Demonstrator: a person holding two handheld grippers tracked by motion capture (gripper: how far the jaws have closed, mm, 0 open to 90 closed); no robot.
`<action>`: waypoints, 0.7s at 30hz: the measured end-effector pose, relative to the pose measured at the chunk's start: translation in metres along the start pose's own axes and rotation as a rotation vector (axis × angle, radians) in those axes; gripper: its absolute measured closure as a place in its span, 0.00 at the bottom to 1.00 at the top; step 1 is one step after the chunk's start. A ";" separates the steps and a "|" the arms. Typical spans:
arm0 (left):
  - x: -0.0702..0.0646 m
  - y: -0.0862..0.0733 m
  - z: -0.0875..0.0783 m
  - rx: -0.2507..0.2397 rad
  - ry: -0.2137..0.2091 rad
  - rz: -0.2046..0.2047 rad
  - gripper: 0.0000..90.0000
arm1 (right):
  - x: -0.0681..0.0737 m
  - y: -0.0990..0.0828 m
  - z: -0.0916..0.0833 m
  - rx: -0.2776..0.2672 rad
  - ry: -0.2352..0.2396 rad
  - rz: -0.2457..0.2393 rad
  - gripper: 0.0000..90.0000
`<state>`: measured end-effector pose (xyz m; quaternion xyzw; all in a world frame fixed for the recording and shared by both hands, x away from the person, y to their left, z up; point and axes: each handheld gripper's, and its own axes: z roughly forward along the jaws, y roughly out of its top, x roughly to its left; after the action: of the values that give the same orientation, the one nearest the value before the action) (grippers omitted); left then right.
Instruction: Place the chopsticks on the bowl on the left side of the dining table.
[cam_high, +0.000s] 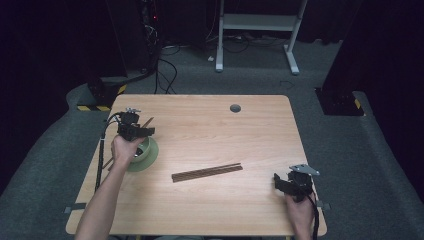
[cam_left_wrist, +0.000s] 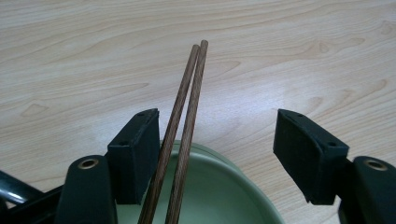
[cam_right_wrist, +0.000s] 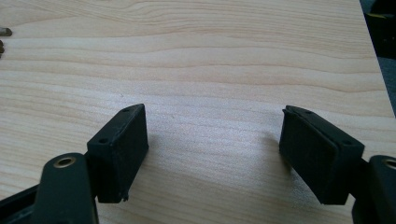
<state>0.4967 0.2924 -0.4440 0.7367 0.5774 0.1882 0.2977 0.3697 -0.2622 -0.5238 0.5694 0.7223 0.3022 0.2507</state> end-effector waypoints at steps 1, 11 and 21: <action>-0.001 0.000 0.000 -0.001 -0.006 0.000 0.36 | 0.000 0.000 0.000 0.000 0.000 0.000 0.26; -0.008 -0.001 -0.002 0.007 -0.029 0.036 0.37 | 0.000 0.000 0.000 0.000 0.000 -0.001 0.26; -0.015 -0.002 -0.004 0.021 -0.057 0.079 0.37 | 0.000 0.000 0.000 0.000 0.000 0.000 0.26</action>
<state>0.4886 0.2797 -0.4413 0.7672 0.5410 0.1727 0.2983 0.3697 -0.2622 -0.5238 0.5693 0.7223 0.3022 0.2508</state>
